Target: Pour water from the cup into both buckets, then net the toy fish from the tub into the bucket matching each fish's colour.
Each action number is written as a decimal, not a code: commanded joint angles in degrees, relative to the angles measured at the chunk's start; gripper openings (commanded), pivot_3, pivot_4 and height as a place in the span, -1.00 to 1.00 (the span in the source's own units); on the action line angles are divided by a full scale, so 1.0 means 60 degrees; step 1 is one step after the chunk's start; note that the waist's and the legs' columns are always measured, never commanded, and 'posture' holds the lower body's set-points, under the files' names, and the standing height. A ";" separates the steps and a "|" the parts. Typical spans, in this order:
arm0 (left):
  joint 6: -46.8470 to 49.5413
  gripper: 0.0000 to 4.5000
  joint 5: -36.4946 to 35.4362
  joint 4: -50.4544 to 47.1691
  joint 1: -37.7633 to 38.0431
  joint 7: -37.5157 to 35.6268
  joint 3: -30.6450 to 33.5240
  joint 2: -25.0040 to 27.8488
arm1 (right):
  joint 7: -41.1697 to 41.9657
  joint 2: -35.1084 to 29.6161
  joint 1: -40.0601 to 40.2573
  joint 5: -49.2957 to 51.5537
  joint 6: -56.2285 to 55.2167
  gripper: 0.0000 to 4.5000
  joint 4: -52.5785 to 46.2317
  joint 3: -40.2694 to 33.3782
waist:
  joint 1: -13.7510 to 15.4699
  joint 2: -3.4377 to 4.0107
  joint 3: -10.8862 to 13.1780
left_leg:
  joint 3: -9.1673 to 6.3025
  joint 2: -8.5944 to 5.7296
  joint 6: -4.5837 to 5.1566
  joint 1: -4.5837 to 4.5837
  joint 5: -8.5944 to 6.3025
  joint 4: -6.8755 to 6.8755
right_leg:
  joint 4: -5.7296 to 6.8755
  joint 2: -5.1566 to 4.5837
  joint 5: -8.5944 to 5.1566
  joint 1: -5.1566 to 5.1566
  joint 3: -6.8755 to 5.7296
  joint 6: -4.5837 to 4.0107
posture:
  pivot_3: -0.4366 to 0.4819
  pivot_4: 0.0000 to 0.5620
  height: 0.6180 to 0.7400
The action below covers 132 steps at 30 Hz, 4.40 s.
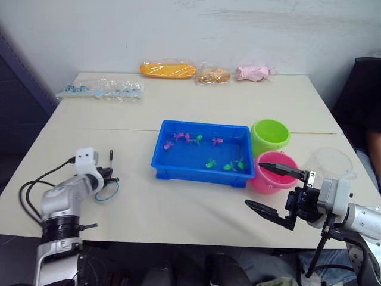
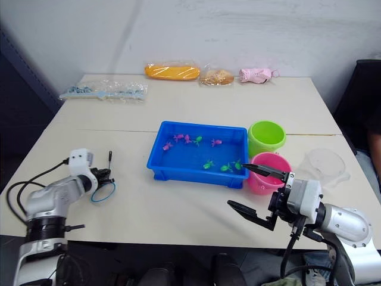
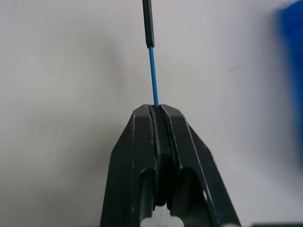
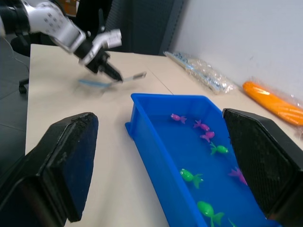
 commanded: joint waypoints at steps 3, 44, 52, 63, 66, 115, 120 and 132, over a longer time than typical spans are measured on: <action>-0.2158 -0.97 -0.1036 -0.1380 -0.0407 -0.5445 -0.0651 0.2381 | -0.1118 -0.1042 -0.1056 0.0692 0.2306 1.00 -0.0805 0.0078 | 0.0001 0.0052 0.0010 | 0.0000 -0.0006 0.0010 -0.0005 -0.0005 -0.0001 | -0.0039 -0.0017 -0.0001 0.0013 -0.0003 -0.0006 | -0.05 -0.47 1.00; -0.1653 -0.99 0.1223 -0.2089 -0.4919 -0.8225 -0.6965 0.0025 | -0.3998 -0.1167 -0.6840 0.3939 1.0840 0.88 -0.0724 0.2379 | 0.0026 0.0101 0.0016 | -0.0046 -0.0031 0.0105 -0.0431 -0.0007 0.0272 | 0.0112 -0.0022 0.0034 -0.0314 -0.0027 0.0055 | -0.05 -0.47 1.00; -0.1701 -1.00 0.1294 -0.2345 -0.4955 -0.8356 -0.7091 0.0079 | -0.3713 -0.1347 -0.6787 0.4141 1.1049 -0.74 -0.0784 0.2377 | 0.0032 0.0101 0.0016 | -0.0046 -0.0032 0.0105 -0.0431 -0.0007 0.0282 | 0.0119 -0.0022 0.0034 -0.0314 -0.0026 0.0055 | -0.05 -0.47 1.00; -0.1612 -0.58 0.0561 -0.2405 -0.4795 -0.8550 -0.6395 0.0091 | -0.3446 -0.1467 -0.6439 0.3995 1.0829 -1.00 -0.0918 0.2229 | 0.0023 0.0101 0.0016 | -0.0045 -0.0033 0.0106 -0.0431 -0.0008 0.0295 | 0.0134 -0.0021 0.0034 -0.0314 -0.0026 0.0055 | -0.05 -0.47 1.00; -0.1620 0.00 -0.0463 -0.2029 -0.4871 -0.8050 -0.4999 -0.0329 | -0.3370 -0.1519 -0.6395 0.3824 1.0642 -1.00 -0.0973 0.2153 | 0.0030 0.0101 0.0016 | -0.0045 -0.0032 0.0106 -0.0433 -0.0008 0.0306 | 0.0141 -0.0022 0.0034 -0.0314 -0.0026 0.0055 | -0.05 -0.47 1.00; -0.2764 0.99 -0.0200 -0.0253 -0.2718 -0.5774 -0.2434 0.1667 | -0.2747 -0.1681 -0.8800 -0.1037 1.1503 -1.00 0.4146 0.2849 | -0.0003 0.0103 0.0015 | -0.0016 -0.0048 0.0107 -0.0424 -0.0010 0.0325 | 0.0188 -0.0039 0.0036 -0.0334 -0.0007 0.0055 | -0.05 -0.47 1.00; -0.2161 0.99 0.0815 0.0349 -0.4251 -0.5711 -0.3668 0.1916 | -0.2711 -0.1250 -0.9228 -0.1161 1.1458 -1.00 0.4960 0.3071 | 0.0001 0.0103 0.0015 | -0.0014 -0.0058 0.0109 -0.0434 -0.0009 0.0326 | 0.0185 -0.0039 0.0039 -0.0336 -0.0007 0.0060 | -0.05 -0.47 1.00; -0.1497 0.99 0.1623 0.1978 -0.6322 -0.6749 -0.4912 0.1858 | -0.2609 -0.0576 -0.9917 -0.1731 1.1189 -1.00 0.6220 0.3577 | -0.0047 0.0103 0.0015 | -0.0005 -0.0056 0.0109 -0.0435 -0.0008 0.0325 | 0.0192 -0.0028 0.0039 -0.0346 0.0003 0.0060 | -0.05 -0.47 1.00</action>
